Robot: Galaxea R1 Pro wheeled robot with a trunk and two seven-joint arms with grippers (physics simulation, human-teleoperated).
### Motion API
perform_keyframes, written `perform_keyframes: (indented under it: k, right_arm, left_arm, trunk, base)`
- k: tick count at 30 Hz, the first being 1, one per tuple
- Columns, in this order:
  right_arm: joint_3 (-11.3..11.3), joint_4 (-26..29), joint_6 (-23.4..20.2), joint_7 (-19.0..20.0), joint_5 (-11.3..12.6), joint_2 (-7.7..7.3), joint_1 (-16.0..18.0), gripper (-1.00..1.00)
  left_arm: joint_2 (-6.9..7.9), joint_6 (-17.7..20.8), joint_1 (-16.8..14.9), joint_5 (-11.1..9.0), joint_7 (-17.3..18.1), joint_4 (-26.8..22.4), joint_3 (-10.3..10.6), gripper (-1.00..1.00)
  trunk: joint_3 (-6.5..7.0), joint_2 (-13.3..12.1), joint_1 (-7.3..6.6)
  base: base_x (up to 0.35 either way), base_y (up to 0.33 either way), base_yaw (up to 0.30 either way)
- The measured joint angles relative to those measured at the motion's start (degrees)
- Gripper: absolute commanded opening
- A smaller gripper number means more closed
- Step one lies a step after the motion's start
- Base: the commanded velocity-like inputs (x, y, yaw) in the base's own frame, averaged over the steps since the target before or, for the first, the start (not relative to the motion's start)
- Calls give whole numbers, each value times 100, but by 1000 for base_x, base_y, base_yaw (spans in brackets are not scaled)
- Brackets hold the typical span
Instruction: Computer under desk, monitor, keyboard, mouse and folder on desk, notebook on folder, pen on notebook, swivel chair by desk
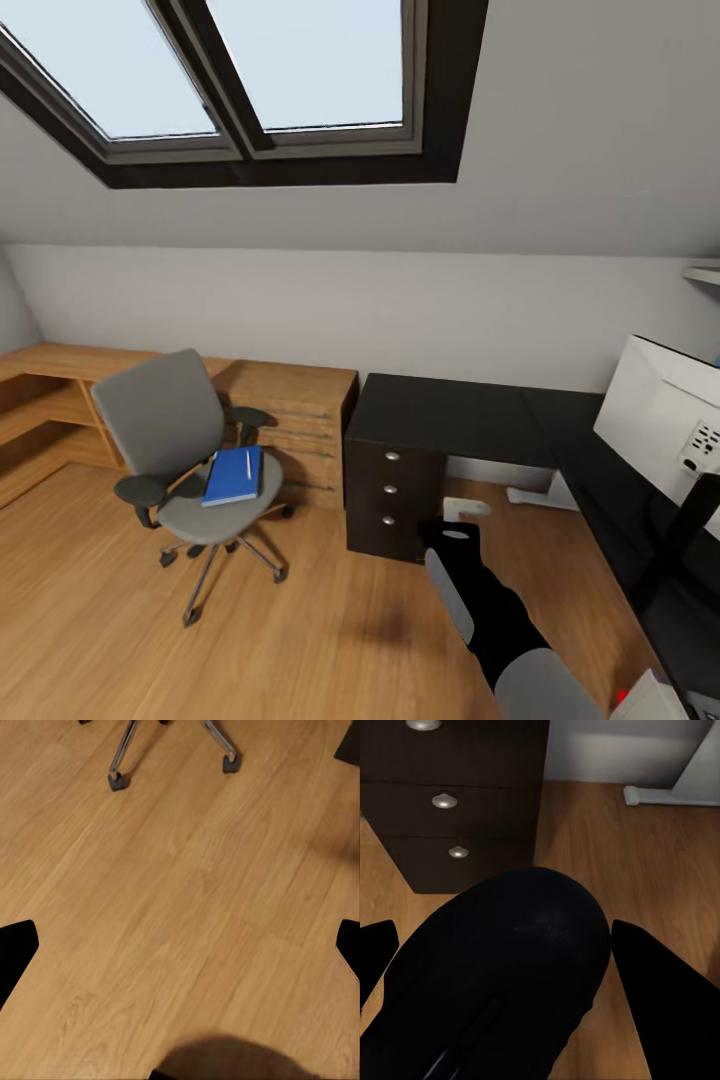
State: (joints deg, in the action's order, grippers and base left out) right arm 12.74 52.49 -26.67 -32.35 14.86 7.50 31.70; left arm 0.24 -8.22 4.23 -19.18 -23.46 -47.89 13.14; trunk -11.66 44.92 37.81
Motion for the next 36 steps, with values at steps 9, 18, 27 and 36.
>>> perform_keyframes:
  k: [9,18,27,36]
  right_arm:
    - [-8,0,0,7,0,0,-2,-100]
    - [-8,2,0,9,5,0,-2,-100]
    - [-9,0,0,9,9,-1,-3,-100]
    - [-9,0,0,9,9,-1,-2,-100]
  left_arm:
    - [-2,0,0,0,9,0,0,100]
    - [-2,0,0,0,9,2,0,100]
    - [-10,0,0,1,9,2,1,100]
    - [-10,0,0,1,9,4,1,100]
  trunk:
    - [53,0,0]
    - [54,0,0]
    - [54,0,0]
    - [54,0,0]
  base:
    - [321,0,0]
    - [321,0,0]
    - [323,0,0]
    - [324,0,11]
